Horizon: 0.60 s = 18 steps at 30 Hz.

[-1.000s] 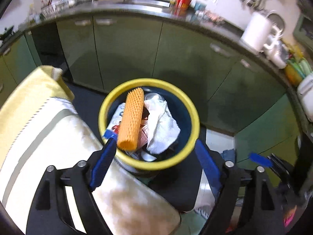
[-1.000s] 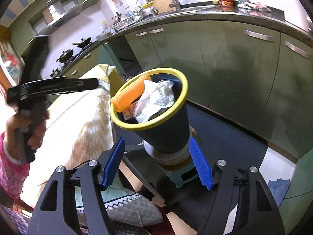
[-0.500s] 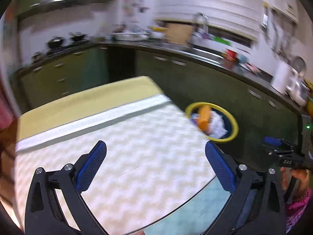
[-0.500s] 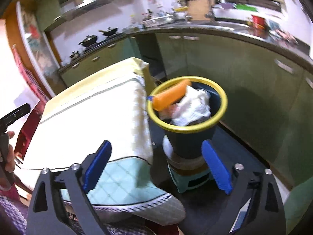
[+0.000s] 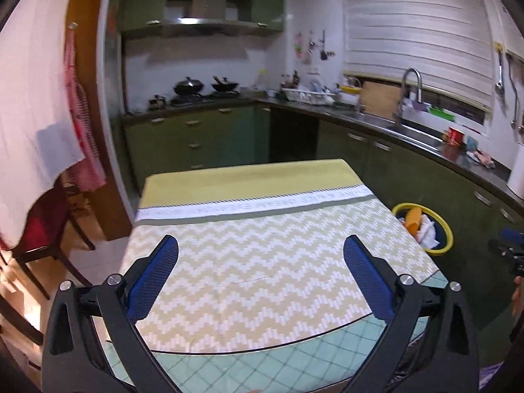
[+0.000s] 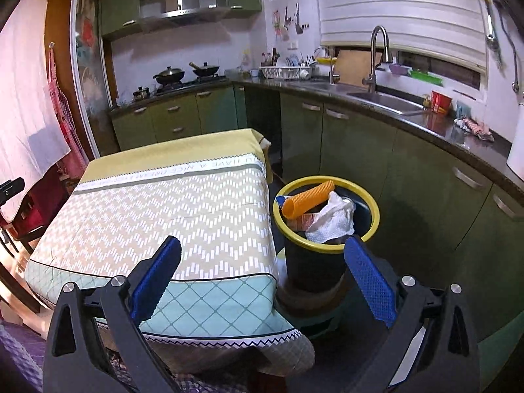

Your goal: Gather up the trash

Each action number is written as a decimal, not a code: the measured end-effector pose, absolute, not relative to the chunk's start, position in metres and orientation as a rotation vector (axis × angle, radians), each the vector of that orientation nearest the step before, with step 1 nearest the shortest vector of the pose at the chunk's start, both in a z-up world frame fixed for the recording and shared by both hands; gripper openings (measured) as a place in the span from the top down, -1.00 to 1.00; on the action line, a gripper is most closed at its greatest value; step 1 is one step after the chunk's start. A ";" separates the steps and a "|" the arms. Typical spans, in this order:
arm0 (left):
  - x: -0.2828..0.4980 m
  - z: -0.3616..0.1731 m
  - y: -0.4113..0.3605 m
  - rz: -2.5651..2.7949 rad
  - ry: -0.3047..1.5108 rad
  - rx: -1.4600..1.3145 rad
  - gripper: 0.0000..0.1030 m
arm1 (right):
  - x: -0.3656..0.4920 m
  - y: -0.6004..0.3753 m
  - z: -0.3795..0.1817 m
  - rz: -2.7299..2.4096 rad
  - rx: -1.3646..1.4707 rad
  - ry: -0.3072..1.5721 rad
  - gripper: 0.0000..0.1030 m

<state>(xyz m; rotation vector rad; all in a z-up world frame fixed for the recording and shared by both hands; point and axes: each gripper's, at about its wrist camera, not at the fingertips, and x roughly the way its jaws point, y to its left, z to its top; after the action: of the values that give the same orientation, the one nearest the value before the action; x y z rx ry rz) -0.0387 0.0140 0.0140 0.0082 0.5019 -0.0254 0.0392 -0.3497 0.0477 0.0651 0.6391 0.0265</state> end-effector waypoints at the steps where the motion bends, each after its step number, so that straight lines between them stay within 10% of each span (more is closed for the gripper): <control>1: -0.039 0.014 0.015 -0.018 0.502 0.010 -0.87 | 0.037 -0.350 0.049 0.011 0.062 0.633 -0.91; 18: -0.062 0.021 0.010 -0.044 0.475 0.006 -0.87 | 0.029 -0.359 0.052 -0.017 0.067 0.597 -0.91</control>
<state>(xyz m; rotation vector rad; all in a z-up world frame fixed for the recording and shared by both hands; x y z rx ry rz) -0.0620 0.0095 0.0207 0.0058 0.4745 -0.0440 0.0290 -0.3589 0.0519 0.0666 0.5966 -0.0166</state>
